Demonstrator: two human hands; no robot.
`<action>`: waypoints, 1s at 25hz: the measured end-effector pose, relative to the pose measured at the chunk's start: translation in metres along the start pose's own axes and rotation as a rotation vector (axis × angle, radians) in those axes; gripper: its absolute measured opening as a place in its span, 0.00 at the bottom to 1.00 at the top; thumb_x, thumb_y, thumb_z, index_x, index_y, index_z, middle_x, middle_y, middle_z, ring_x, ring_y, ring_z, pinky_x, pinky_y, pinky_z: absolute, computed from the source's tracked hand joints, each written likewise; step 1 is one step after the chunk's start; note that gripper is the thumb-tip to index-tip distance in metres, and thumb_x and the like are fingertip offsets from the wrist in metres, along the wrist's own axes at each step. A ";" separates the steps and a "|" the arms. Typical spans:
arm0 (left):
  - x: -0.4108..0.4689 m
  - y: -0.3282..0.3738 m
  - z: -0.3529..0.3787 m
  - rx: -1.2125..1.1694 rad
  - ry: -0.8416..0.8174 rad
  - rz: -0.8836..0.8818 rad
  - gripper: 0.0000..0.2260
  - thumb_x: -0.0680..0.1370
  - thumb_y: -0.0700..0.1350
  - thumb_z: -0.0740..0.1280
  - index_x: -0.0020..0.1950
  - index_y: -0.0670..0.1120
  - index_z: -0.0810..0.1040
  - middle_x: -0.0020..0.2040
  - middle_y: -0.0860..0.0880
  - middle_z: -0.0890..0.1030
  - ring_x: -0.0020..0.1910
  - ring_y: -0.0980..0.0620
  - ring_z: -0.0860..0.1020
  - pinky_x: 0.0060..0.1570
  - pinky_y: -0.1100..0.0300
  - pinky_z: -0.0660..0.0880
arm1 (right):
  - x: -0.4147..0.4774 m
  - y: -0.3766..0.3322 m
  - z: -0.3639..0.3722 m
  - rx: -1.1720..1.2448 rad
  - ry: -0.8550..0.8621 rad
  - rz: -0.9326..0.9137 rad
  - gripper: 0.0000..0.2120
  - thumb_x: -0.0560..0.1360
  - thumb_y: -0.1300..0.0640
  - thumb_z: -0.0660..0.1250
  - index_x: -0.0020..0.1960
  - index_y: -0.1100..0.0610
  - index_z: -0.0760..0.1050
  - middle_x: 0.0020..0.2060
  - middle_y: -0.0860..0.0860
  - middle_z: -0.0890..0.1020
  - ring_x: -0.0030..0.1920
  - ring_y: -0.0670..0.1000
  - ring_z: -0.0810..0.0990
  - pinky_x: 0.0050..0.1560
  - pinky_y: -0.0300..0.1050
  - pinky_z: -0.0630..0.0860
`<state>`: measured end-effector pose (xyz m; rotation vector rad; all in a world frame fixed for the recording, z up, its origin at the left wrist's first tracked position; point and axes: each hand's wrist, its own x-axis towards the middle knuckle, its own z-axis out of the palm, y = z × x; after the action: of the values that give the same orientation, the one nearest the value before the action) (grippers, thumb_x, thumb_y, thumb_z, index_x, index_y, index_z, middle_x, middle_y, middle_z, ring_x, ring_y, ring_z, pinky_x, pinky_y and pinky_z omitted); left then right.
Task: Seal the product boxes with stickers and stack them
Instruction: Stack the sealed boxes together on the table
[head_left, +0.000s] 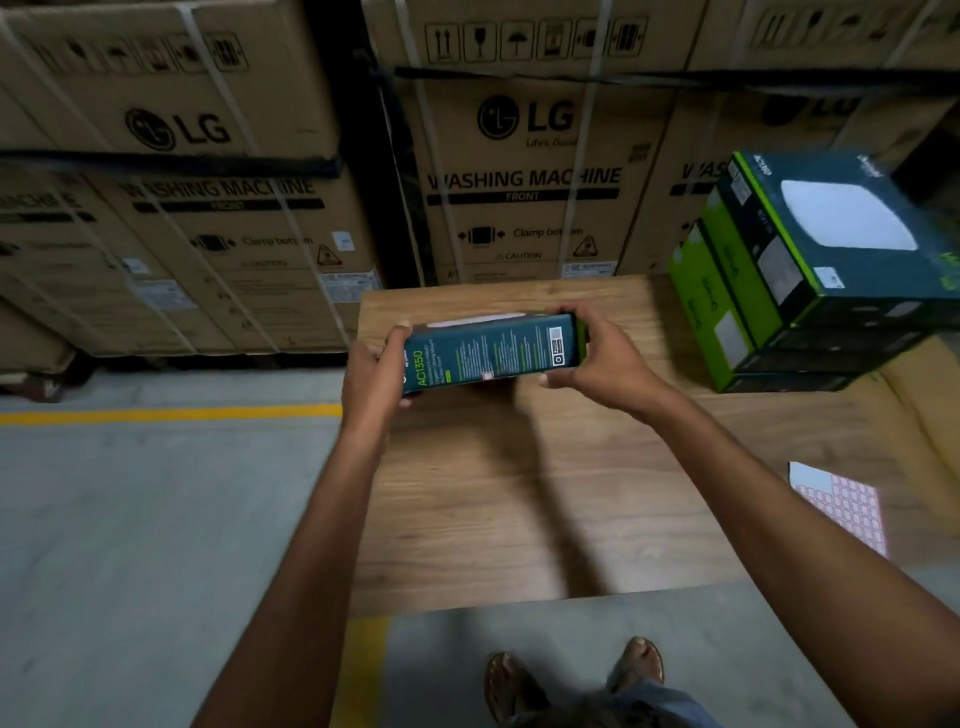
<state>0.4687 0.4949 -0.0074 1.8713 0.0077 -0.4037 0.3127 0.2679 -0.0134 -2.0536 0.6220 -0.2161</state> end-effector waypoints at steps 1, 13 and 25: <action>-0.006 0.014 -0.003 0.022 -0.001 0.026 0.19 0.81 0.64 0.66 0.45 0.49 0.69 0.48 0.47 0.82 0.43 0.46 0.85 0.32 0.57 0.76 | -0.001 -0.008 -0.011 -0.022 0.012 -0.024 0.40 0.59 0.53 0.86 0.65 0.36 0.72 0.59 0.40 0.81 0.59 0.48 0.80 0.61 0.53 0.81; -0.007 0.045 -0.014 0.093 -0.129 0.216 0.24 0.82 0.63 0.67 0.68 0.47 0.72 0.66 0.44 0.80 0.33 0.55 0.81 0.39 0.57 0.77 | 0.009 -0.038 -0.064 -0.119 0.000 -0.070 0.37 0.66 0.43 0.84 0.69 0.42 0.70 0.53 0.46 0.84 0.53 0.53 0.83 0.56 0.52 0.82; -0.021 0.041 -0.040 -0.111 -0.387 0.027 0.30 0.83 0.69 0.50 0.78 0.54 0.70 0.78 0.47 0.73 0.49 0.42 0.88 0.45 0.56 0.86 | -0.008 -0.062 -0.066 0.260 -0.070 0.263 0.25 0.83 0.33 0.57 0.67 0.50 0.72 0.61 0.55 0.79 0.58 0.57 0.82 0.52 0.56 0.85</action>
<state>0.4677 0.5218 0.0472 1.6575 -0.2506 -0.7266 0.3017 0.2485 0.0744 -1.7035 0.7711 -0.0667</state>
